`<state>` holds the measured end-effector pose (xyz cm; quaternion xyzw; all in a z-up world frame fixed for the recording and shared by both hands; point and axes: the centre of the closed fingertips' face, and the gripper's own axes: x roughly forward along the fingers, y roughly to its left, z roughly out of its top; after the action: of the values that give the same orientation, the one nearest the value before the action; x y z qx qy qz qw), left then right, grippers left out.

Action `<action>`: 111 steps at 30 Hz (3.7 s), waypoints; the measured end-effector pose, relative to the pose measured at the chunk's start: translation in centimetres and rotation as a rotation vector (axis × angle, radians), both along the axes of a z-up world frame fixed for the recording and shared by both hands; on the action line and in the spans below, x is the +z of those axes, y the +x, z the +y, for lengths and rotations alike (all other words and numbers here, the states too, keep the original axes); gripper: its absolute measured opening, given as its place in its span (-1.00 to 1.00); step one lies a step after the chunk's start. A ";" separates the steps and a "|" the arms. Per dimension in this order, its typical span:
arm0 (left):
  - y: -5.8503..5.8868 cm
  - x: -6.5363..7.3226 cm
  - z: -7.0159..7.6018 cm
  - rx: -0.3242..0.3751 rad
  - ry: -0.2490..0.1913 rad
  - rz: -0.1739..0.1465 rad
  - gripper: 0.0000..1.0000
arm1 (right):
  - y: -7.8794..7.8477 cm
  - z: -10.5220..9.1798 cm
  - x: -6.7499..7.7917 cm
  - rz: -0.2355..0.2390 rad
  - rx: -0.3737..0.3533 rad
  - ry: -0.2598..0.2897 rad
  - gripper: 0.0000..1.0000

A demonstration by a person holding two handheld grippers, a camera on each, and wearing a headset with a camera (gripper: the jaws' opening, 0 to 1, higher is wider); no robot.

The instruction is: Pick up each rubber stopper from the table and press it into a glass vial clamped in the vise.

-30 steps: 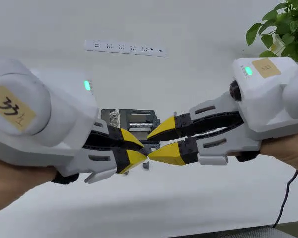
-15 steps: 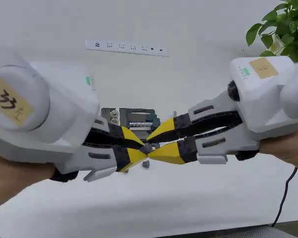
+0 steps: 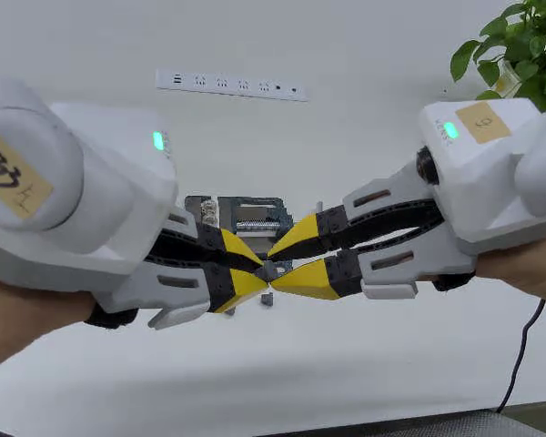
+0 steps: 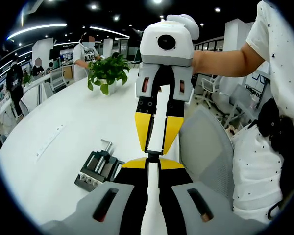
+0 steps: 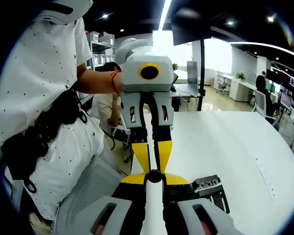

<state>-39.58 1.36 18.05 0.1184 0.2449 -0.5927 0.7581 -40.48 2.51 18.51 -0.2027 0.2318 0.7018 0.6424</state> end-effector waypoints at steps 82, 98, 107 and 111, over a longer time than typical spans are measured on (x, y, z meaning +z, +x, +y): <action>4.7 -4.4 6.9 0.211 -0.109 -0.078 -0.02 | 9.1 3.7 -0.9 -0.034 -0.064 -0.151 -0.89; 5.5 -6.9 8.5 0.242 -0.182 -0.112 0.67 | 14.9 5.0 -6.8 -0.046 -0.061 -0.416 -0.89; 5.0 -8.5 7.8 0.220 -0.203 -0.094 0.97 | 16.5 5.1 -11.6 -0.038 -0.007 -0.554 -0.89; 4.7 -9.1 7.5 0.206 -0.211 -0.087 0.98 | 17.1 4.7 -13.3 -0.047 0.016 -0.609 -0.89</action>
<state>-34.85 8.89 8.97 0.0379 0.1588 -0.5285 0.8331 -23.36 7.25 5.25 -0.4039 0.4150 0.6001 0.5518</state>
